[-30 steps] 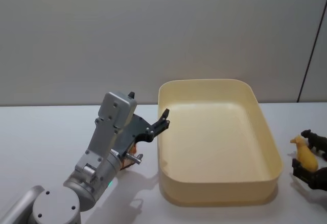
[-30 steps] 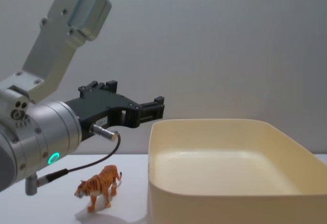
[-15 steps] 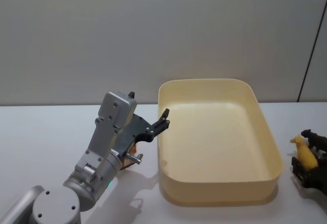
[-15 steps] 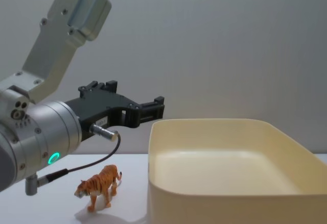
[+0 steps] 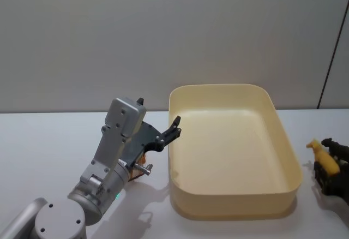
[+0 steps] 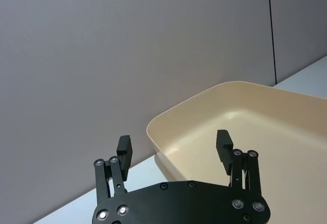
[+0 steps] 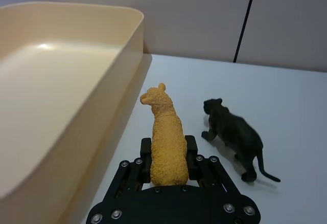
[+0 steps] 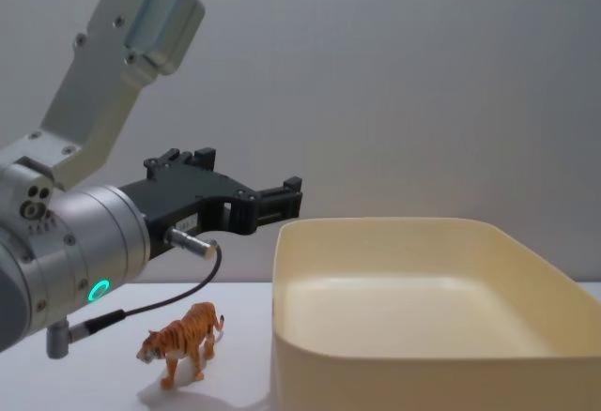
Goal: Pick up the toy alternately with two hands and place it into the central storage box.
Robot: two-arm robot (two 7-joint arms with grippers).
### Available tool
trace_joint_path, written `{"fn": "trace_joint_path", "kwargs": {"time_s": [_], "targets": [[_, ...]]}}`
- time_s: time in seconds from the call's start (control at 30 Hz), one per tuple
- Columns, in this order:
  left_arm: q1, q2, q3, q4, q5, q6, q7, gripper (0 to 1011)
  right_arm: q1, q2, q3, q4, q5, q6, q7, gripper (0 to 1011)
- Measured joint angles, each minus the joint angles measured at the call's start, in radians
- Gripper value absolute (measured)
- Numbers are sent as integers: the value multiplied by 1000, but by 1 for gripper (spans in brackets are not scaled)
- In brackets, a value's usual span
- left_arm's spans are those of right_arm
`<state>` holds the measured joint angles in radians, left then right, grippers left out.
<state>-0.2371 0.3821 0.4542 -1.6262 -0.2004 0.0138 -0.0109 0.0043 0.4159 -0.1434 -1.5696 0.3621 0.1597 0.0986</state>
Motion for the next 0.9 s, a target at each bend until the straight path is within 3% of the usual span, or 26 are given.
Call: {"fn": "trace_joint_path", "kwargs": {"time_s": [0.4, 0.63, 0.9], "targets": [[0, 0, 0, 0, 0, 0, 0, 1001, 22, -11, 9, -65, 3, -47, -30, 361], [0, 0, 0, 0, 0, 0, 0, 1002, 81, -40, 0, -95, 2, -39, -14, 361], [0, 0, 0, 0, 0, 0, 0, 1002, 177, -99, -34, -71, -26, 20, 42, 361]]}}
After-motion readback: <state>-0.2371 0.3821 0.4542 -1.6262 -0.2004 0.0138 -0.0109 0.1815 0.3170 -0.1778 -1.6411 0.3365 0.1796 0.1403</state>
